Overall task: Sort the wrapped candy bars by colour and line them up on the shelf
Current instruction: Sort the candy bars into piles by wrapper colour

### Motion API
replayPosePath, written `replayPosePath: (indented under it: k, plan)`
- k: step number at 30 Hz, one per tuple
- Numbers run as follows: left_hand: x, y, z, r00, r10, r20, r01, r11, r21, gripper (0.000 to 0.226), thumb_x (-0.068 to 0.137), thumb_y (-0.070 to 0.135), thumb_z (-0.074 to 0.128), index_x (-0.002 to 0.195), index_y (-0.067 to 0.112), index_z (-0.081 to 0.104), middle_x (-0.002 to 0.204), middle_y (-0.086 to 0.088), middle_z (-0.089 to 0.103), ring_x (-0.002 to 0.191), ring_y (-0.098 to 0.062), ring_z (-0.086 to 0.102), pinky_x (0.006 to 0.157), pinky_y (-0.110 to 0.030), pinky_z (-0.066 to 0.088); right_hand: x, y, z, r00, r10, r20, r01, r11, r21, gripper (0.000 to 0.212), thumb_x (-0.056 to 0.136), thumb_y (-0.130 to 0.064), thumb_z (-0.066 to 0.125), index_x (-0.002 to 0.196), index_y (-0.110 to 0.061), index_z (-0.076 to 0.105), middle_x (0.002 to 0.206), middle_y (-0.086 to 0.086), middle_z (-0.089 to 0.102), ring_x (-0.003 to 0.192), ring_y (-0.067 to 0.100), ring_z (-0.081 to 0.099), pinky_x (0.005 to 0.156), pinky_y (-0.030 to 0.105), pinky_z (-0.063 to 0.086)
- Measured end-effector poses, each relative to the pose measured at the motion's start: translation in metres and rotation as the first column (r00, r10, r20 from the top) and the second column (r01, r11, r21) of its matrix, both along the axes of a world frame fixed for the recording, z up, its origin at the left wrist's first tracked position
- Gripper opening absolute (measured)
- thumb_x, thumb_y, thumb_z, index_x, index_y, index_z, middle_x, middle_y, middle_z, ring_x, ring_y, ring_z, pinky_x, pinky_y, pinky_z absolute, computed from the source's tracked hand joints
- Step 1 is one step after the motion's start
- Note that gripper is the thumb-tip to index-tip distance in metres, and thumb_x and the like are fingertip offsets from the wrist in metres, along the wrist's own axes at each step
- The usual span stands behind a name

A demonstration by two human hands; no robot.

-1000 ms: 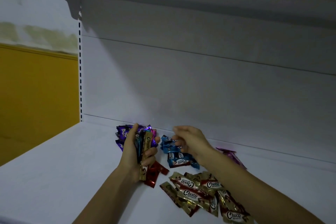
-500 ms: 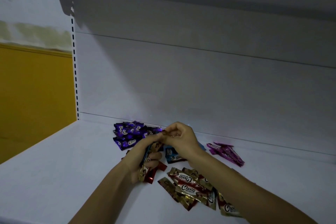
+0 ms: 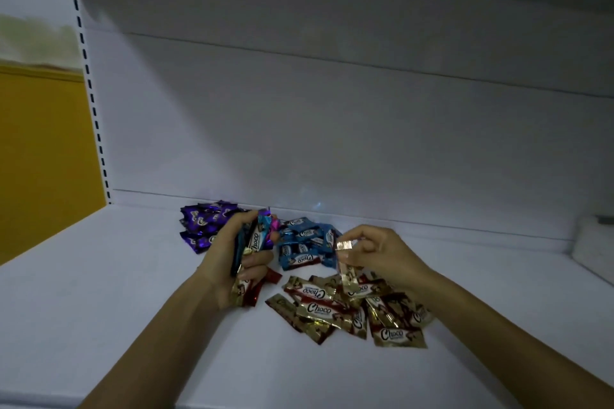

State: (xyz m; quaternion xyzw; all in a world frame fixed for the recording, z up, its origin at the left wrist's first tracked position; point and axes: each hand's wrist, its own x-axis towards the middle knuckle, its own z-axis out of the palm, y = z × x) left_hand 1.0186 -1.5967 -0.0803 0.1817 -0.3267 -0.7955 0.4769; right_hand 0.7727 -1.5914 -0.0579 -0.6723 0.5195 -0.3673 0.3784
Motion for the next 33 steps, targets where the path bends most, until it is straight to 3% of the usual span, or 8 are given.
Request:
replayPosePath:
  k: [4, 7, 12, 16, 20, 22, 28, 33]
  plan:
    - [-0.008, 0.006, 0.003, 1.000, -0.014, -0.021, 0.014, 1.000, -0.005, 0.038, 0.084, 0.043, 0.046, 0.085, 0.004, 0.048, 0.047, -0.005, 0.053, 0.027, -0.004, 0.033, 0.028, -0.013, 0.018, -0.008, 0.004, -0.011, 0.914, -0.094, -0.395, 0.027, 0.985, -0.172, 0.026, 0.070, -0.029, 0.083, 0.085, -0.022, 0.063, 0.074, -0.007, 0.066, 0.067, 0.005, 0.062, 0.065, 0.024, 0.050]
    - [-0.009, 0.006, 0.002, 0.999, 0.019, -0.038, -0.019, 1.000, -0.006, 0.039, 0.084, 0.044, 0.046, 0.085, 0.005, 0.048, 0.050, -0.002, 0.054, 0.028, -0.004, 0.034, 0.031, -0.013, 0.016, -0.003, 0.004, -0.008, 0.847, -0.164, -0.506, 0.003, 0.953, -0.304, 0.034, 0.066, -0.036, 0.084, 0.079, -0.029, 0.053, 0.077, -0.011, 0.055, 0.067, 0.004, 0.049, 0.054, 0.019, 0.034]
    - [-0.005, 0.003, 0.001, 0.992, 0.095, -0.081, -0.089, 0.993, 0.073, 0.043, 0.082, 0.046, 0.050, 0.080, 0.003, 0.052, 0.043, 0.003, 0.037, 0.028, -0.004, 0.031, 0.031, -0.013, 0.016, 0.023, 0.011, 0.002, 0.900, -0.122, -0.419, -0.048, 0.927, -0.372, 0.021, 0.076, -0.039, 0.075, 0.078, -0.029, 0.056, 0.078, -0.009, 0.061, 0.072, 0.004, 0.056, 0.059, 0.018, 0.043]
    - [-0.003, 0.003, 0.001, 0.985, 0.160, -0.069, -0.152, 0.983, 0.104, 0.045, 0.079, 0.047, 0.055, 0.071, 0.003, 0.059, 0.046, 0.002, 0.039, 0.031, -0.006, 0.032, 0.034, -0.014, 0.021, 0.074, 0.026, 0.007, 0.926, 0.127, -0.356, -0.236, 0.930, -0.283, 0.043, 0.069, -0.052, 0.076, 0.098, -0.033, 0.052, 0.082, -0.014, 0.058, 0.070, 0.001, 0.055, 0.062, 0.019, 0.046]
    - [0.002, 0.004, 0.003, 0.950, 0.311, -0.026, -0.300, 0.933, 0.201, 0.042, 0.078, 0.049, 0.062, 0.079, 0.007, 0.068, 0.071, -0.006, 0.062, 0.062, -0.017, 0.055, 0.065, -0.028, 0.046, 0.110, 0.025, 0.003, 0.653, 0.000, -0.757, -0.547, 0.691, -0.472, 0.060, 0.076, -0.048, 0.070, 0.127, -0.028, 0.047, 0.111, -0.009, 0.059, 0.094, 0.008, 0.050, 0.088, 0.027, 0.032]
    - [0.004, 0.004, 0.004, 0.932, 0.361, -0.036, -0.345, 0.913, 0.217, 0.041, 0.082, 0.048, 0.060, 0.076, 0.008, 0.070, 0.071, -0.005, 0.063, 0.061, -0.018, 0.062, 0.061, -0.029, 0.054, 0.116, 0.021, 0.002, 0.601, -0.159, -0.783, -0.594, 0.567, -0.571, 0.045, 0.085, -0.034, 0.062, 0.127, -0.020, 0.053, 0.113, -0.001, 0.062, 0.100, 0.015, 0.056, 0.092, 0.034, 0.038]
    - [0.003, 0.007, 0.008, 0.941, 0.318, -0.118, -0.278, 0.922, 0.268, 0.032, 0.084, 0.036, 0.062, 0.078, 0.005, 0.065, 0.069, -0.007, 0.063, 0.057, -0.019, 0.063, 0.051, -0.027, 0.056, 0.108, 0.020, -0.004, 0.748, -0.175, -0.640, -0.517, 0.452, -0.727, 0.029, 0.090, -0.027, 0.051, 0.114, -0.022, 0.068, 0.091, 0.000, 0.065, 0.082, 0.015, 0.060, 0.071, 0.032, 0.048]
    - [0.002, 0.005, 0.007, 0.945, 0.326, -0.019, -0.308, 0.909, 0.281, 0.026, 0.079, 0.028, 0.067, 0.085, 0.003, 0.063, 0.066, -0.008, 0.063, 0.057, -0.019, 0.061, 0.045, -0.024, 0.053, 0.102, 0.023, -0.010, 0.781, -0.220, -0.585, -0.484, 0.379, -0.789, 0.026, 0.089, -0.026, 0.055, 0.109, -0.023, 0.071, 0.098, -0.004, 0.069, 0.090, 0.011, 0.062, 0.080, 0.027, 0.043]
